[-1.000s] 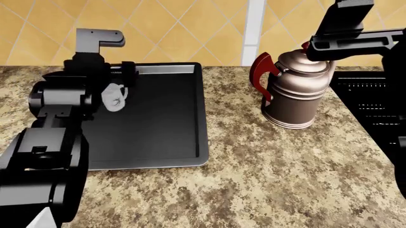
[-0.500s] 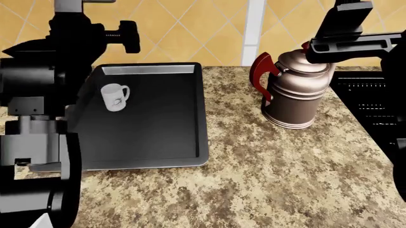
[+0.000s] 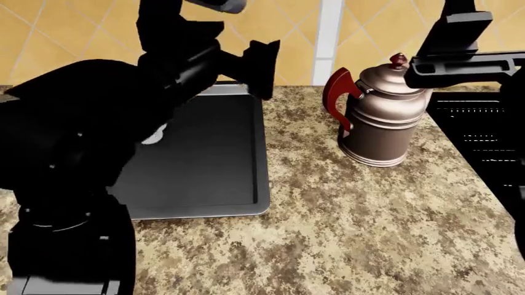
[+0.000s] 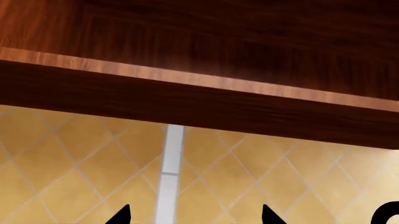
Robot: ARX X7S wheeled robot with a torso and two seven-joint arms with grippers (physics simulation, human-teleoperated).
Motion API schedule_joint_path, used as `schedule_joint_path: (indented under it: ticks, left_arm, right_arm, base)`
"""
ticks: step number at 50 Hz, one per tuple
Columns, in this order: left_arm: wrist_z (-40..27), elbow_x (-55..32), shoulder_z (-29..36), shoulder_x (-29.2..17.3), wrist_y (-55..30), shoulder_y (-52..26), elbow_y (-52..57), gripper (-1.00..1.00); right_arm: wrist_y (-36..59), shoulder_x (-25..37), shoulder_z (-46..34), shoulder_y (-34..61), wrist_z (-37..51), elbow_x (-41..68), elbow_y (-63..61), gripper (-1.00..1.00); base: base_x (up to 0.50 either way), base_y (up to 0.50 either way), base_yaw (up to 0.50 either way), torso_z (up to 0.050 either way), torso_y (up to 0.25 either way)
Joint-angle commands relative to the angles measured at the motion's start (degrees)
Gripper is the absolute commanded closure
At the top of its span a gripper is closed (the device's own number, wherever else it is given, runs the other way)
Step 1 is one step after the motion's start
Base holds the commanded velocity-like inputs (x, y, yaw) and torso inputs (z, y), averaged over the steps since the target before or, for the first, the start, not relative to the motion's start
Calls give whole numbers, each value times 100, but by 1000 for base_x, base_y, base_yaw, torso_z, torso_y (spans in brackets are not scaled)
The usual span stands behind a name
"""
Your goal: Pick the kettle from the counter and place it on the tray. Then pick the mug from the cabinet and place it on the tray. Then close the cabinet doors.
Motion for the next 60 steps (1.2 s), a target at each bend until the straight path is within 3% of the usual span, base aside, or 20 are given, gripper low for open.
schedule_joint_path:
  ticks: [1, 15, 37, 49, 60]
  left_arm:
    - [-8, -349, 473, 374, -136, 430, 523, -100]
    - [-85, -777, 916, 337, -39, 701, 546, -100]
    - [-470, -1081, 1630, 463, 1479, 162, -1513, -100]
    - [-869, -1631, 2355, 481, 2440, -385, -2698, -100]
    - [-1235, -2574, 3461, 493, 3389, -944, -3755, -100]
  right_arm:
    - [-125, 141, 146, -220, -79, -50, -25, -100]
    - [-234, 188, 174, -429, -172, -199, -14, -100]
    - [-415, 237, 166, -728, -377, -497, 58, -100]
    - [-548, 256, 192, -909, -488, -642, 121, -100]
    - [-639, 347, 289, -1072, -547, -659, 130, -100]
  base:
    - [0, 0, 0, 0, 0]
    - [0, 0, 0, 0, 0]
    - [0, 0, 0, 0, 0]
    - [0, 0, 0, 0, 0]
    - [0, 0, 0, 0, 0]
